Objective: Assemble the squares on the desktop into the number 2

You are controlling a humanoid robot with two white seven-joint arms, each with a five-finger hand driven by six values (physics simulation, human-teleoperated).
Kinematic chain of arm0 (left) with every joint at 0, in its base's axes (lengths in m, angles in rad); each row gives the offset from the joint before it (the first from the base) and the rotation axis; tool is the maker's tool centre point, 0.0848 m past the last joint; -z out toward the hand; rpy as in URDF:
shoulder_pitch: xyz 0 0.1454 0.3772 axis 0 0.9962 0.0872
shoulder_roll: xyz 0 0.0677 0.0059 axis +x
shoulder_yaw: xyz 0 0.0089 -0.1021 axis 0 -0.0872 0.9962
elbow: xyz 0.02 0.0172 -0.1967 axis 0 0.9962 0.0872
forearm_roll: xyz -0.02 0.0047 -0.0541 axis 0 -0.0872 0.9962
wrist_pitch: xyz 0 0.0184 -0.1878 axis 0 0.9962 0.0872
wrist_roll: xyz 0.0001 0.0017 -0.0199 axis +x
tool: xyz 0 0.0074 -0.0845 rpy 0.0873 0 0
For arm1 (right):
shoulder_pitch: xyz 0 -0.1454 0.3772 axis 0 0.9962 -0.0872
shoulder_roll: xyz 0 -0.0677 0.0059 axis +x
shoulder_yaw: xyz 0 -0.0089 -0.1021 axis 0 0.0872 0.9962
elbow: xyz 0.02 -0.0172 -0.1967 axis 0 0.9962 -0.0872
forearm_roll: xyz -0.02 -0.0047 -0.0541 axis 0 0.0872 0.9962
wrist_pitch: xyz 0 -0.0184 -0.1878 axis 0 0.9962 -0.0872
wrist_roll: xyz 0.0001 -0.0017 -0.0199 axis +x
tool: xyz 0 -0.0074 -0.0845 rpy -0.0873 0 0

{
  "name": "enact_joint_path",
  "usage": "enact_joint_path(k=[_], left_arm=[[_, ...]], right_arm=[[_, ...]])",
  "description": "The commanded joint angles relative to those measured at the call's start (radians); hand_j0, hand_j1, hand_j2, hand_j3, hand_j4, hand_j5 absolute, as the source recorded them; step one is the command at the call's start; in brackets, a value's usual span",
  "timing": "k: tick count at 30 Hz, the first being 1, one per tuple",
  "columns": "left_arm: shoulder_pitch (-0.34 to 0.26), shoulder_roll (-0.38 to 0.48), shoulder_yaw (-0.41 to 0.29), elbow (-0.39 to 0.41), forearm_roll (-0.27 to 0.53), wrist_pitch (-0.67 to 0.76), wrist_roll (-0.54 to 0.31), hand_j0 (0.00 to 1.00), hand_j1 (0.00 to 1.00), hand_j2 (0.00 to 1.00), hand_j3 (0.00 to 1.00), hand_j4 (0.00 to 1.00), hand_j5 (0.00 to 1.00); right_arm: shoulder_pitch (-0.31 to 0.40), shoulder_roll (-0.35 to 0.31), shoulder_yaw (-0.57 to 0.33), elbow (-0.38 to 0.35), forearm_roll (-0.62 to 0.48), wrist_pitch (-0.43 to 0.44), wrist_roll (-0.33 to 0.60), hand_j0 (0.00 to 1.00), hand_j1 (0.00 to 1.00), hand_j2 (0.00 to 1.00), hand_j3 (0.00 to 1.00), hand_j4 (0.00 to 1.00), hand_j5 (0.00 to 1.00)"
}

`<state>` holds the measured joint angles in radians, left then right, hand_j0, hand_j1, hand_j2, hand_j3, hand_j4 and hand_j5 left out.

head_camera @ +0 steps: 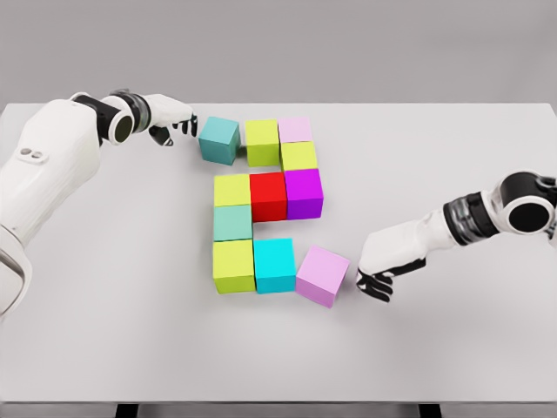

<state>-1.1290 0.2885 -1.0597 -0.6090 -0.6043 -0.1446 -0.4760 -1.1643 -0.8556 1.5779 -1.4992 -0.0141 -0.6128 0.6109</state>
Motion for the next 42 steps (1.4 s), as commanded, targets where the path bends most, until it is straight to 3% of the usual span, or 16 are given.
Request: enact_joint_path(k=[1,17,42], left_arm=[[0.000,-0.002,0.003,-0.002,-0.002,0.000,-0.003,0.65,0.65,0.65,0.65,0.65,0.65],[0.014,0.008,0.006,-0.038,0.003,0.000,-0.004,0.65,0.65,0.65,0.65,0.65,0.65],[0.015,0.011,0.007,-0.057,0.006,-0.012,-0.004,0.65,0.65,0.65,0.65,0.65,0.65]], right_arm=[[0.000,0.001,-0.006,0.005,-0.007,0.002,0.000,0.14,0.14,0.14,0.14,0.14,0.14],[0.012,0.016,-0.006,0.062,-0.009,0.002,0.000,0.13,0.13,0.13,0.13,0.13,0.13],[0.032,0.049,-0.006,0.057,-0.009,0.002,0.000,0.13,0.13,0.13,0.13,0.13,0.13]])
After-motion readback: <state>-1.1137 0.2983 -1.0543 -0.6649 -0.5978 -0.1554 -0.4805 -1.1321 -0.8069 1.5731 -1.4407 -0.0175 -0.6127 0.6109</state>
